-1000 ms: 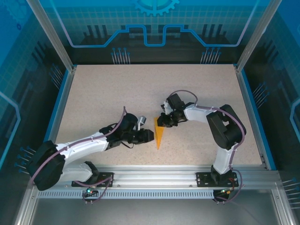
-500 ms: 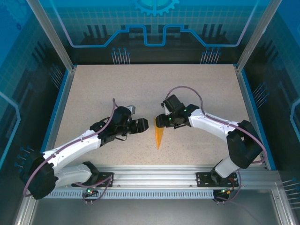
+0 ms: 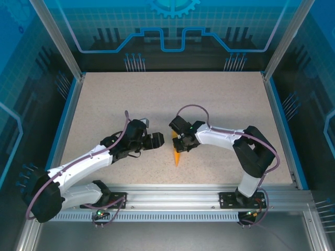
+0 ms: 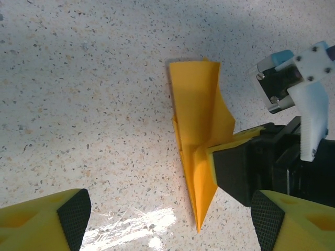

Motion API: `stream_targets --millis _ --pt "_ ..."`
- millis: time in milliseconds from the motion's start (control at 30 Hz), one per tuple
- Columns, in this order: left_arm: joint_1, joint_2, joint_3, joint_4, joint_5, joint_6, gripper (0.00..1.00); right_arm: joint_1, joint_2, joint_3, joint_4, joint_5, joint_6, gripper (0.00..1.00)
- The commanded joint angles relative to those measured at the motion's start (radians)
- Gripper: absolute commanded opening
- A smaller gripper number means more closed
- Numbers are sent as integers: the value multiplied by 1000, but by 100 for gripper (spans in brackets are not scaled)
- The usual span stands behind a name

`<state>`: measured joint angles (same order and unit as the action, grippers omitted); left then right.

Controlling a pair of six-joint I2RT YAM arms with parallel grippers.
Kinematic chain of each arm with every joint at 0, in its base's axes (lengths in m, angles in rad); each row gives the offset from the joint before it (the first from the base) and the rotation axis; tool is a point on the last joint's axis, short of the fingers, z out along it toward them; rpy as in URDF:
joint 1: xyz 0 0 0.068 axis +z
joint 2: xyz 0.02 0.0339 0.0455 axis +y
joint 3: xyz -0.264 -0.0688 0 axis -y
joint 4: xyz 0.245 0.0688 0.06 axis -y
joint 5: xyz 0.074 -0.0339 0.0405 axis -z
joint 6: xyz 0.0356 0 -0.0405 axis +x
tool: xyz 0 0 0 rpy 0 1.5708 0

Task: Fold a paper plane with a square sheet of paper (fold left side to right side)
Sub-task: Move the paper plane to the center of the table.

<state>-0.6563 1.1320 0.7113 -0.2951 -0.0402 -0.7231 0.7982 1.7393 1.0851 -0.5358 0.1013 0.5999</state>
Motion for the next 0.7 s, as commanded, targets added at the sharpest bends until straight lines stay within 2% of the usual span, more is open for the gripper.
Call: stream_targets --millis 0,167,400,667 --pt "8 -22 8 -29 -24 13 84 19 -73 30 -38 9 -18 10" --pt "8 -40 13 -45 -45 11 85 19 -155 -3 -1 -82 -25 2" --pt "9 -113 -2 -78 -113 3 86 -27 -260 -153 194 -238 21 3" --pt "8 -149 -18 -85 -129 -6 88 -154 -225 -374 411 -357 75 6"
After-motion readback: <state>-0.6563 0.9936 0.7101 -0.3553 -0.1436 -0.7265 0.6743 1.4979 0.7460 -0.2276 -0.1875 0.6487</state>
